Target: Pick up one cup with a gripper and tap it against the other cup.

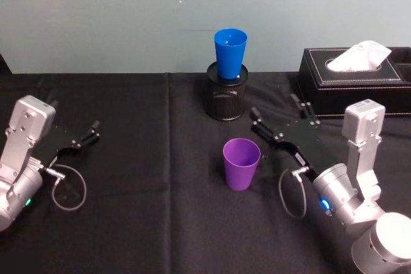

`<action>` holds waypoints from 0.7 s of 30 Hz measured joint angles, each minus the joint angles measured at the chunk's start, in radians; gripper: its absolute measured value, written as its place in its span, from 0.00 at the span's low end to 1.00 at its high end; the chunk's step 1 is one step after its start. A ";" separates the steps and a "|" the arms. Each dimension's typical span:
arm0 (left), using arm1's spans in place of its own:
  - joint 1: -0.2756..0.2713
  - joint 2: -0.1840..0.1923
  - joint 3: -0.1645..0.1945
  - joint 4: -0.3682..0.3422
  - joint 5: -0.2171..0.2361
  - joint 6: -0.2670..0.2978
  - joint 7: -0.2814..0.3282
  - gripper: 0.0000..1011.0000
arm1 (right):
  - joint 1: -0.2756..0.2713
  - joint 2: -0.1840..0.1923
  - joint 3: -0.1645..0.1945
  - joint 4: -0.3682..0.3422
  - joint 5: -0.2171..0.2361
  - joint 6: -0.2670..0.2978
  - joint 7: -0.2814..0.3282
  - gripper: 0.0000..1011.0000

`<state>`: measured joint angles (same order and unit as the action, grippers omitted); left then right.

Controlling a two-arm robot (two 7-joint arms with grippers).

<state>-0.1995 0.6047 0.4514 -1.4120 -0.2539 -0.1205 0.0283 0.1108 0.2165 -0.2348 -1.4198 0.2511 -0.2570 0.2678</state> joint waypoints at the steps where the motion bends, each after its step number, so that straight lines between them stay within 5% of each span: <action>1: 0.000 0.000 0.000 0.000 0.000 0.000 0.000 0.99 | -0.005 -0.007 0.012 -0.003 -0.011 0.008 -0.024 0.99; 11: 0.000 0.000 0.000 0.000 0.000 0.000 0.000 0.99 | -0.008 -0.047 0.043 0.017 -0.131 0.111 -0.180 0.99; 21: 0.000 0.000 0.000 0.000 0.000 0.000 0.000 0.99 | 0.001 -0.068 0.042 0.053 -0.189 0.142 -0.209 0.99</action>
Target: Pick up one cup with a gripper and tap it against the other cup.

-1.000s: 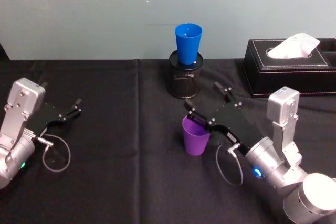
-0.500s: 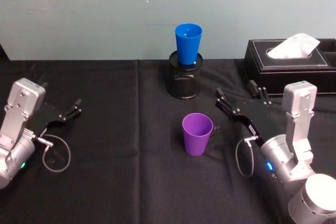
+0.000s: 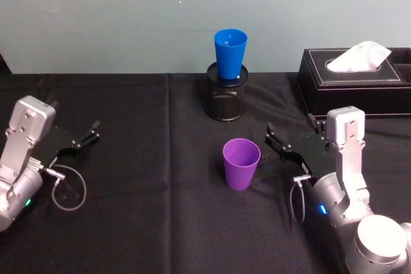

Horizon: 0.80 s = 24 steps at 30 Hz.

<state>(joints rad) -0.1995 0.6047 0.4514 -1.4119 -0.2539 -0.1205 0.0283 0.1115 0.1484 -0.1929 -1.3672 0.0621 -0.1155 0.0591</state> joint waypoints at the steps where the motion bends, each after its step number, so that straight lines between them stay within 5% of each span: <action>1: 0.000 0.000 0.000 0.000 0.000 0.000 0.000 0.99 | 0.000 0.000 0.000 0.000 0.000 0.000 0.000 0.99; 24: 0.000 0.000 0.000 0.000 0.000 0.000 0.000 0.99 | 0.000 0.002 -0.001 -0.003 0.003 -0.004 0.000 0.99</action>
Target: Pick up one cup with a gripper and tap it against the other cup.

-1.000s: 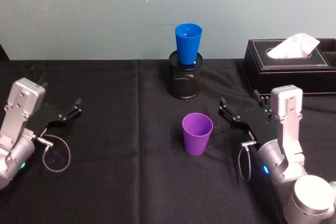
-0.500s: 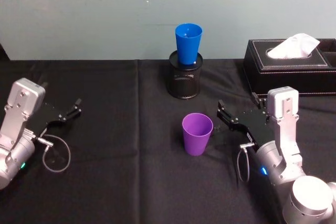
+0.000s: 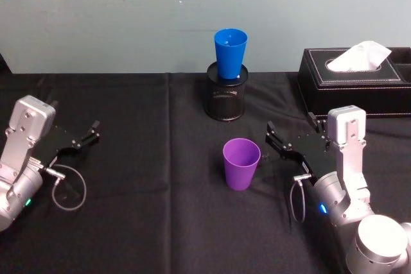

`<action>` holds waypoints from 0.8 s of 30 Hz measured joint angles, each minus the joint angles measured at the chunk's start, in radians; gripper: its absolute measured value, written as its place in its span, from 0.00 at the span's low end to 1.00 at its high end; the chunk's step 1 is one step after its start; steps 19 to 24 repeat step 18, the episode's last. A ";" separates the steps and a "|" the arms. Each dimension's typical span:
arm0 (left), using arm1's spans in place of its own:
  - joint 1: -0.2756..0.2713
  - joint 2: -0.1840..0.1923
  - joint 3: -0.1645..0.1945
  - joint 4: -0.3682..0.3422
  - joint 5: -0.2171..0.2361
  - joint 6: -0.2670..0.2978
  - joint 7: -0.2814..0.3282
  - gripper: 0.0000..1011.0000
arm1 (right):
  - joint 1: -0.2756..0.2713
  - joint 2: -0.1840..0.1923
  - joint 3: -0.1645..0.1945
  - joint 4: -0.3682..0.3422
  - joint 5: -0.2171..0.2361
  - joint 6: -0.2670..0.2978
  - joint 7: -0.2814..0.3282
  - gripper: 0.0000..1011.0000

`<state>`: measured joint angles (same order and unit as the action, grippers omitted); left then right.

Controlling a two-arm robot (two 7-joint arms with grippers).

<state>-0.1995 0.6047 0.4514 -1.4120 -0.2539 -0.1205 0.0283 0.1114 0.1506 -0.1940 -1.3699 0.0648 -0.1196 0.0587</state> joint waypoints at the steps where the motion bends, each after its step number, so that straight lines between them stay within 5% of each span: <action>1: 0.000 0.000 0.000 0.000 0.000 0.000 0.000 0.99 | 0.000 0.000 0.000 0.000 0.000 0.000 0.000 0.99; 24: 0.000 0.000 0.000 0.000 0.000 0.000 0.000 0.99 | 0.000 0.000 0.000 0.000 0.001 -0.001 0.000 0.99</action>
